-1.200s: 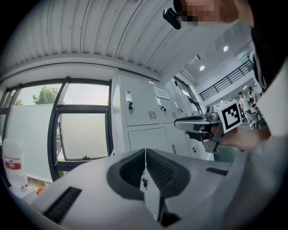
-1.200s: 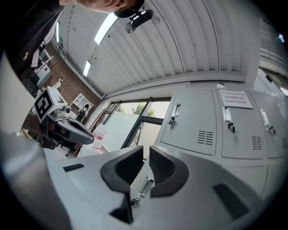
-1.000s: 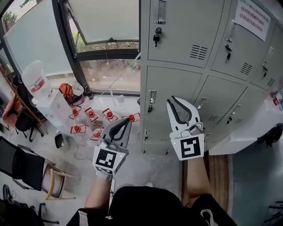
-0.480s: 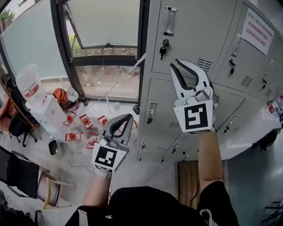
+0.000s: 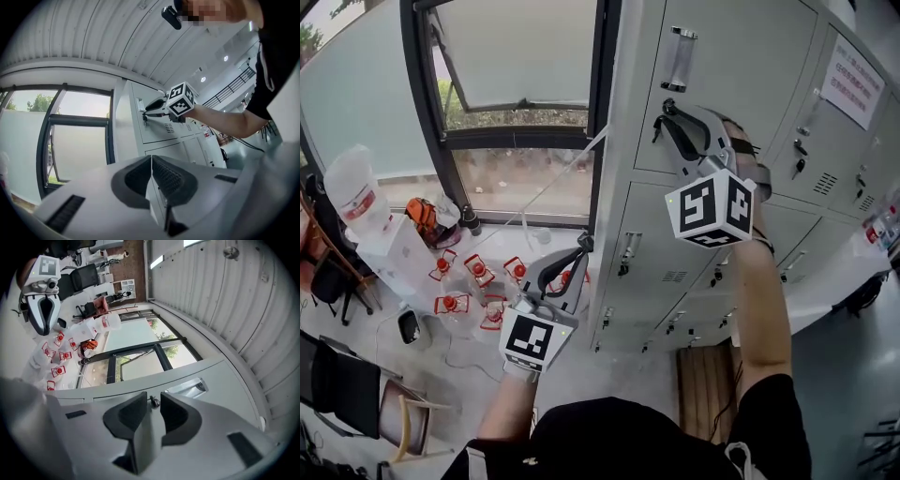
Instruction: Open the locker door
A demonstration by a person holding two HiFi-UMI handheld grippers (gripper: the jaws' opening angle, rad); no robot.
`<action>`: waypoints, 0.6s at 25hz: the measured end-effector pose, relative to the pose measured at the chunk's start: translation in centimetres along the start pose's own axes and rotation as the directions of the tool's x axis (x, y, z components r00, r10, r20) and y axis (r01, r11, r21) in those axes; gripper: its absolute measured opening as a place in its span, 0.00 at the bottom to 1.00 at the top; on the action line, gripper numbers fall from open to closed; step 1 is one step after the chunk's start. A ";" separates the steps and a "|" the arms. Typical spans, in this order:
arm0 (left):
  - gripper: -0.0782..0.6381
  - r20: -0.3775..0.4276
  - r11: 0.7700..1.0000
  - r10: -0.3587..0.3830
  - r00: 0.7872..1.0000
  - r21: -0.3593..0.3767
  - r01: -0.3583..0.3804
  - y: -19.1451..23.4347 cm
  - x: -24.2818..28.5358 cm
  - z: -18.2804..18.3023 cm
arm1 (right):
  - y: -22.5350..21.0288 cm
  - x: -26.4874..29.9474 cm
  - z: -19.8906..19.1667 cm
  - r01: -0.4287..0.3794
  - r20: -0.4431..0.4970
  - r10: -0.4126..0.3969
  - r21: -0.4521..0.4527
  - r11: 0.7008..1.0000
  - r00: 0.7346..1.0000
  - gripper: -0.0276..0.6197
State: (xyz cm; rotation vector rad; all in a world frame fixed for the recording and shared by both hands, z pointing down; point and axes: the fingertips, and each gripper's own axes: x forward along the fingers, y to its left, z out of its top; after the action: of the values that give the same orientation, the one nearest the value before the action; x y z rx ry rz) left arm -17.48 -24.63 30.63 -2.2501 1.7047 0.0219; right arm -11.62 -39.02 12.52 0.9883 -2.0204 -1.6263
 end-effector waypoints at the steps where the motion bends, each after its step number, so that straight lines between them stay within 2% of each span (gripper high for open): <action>1: 0.14 0.004 1.000 -0.002 1.000 -0.002 0.002 0.2 0.1 0.0 | 0.1 0.4 0.0 -0.005 -0.011 0.005 -0.017 1.000 1.000 0.17; 9: 0.14 0.027 0.999 -0.037 0.999 -0.030 0.038 0.9 1.1 -0.6 | 0.6 1.2 0.0 -0.024 -0.068 0.015 -0.137 0.990 0.998 0.17; 15: 0.14 0.030 0.994 -0.095 0.995 -0.047 0.096 -0.4 2.3 -1.0 | 0.4 0.0 0.0 -0.041 -0.052 0.035 -0.121 0.992 0.998 0.15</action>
State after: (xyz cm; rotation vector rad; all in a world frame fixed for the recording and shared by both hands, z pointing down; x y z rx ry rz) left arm -16.65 -26.98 31.18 -2.3524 1.5971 0.0733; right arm -11.72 -38.97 12.91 0.9310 -1.8722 -1.6665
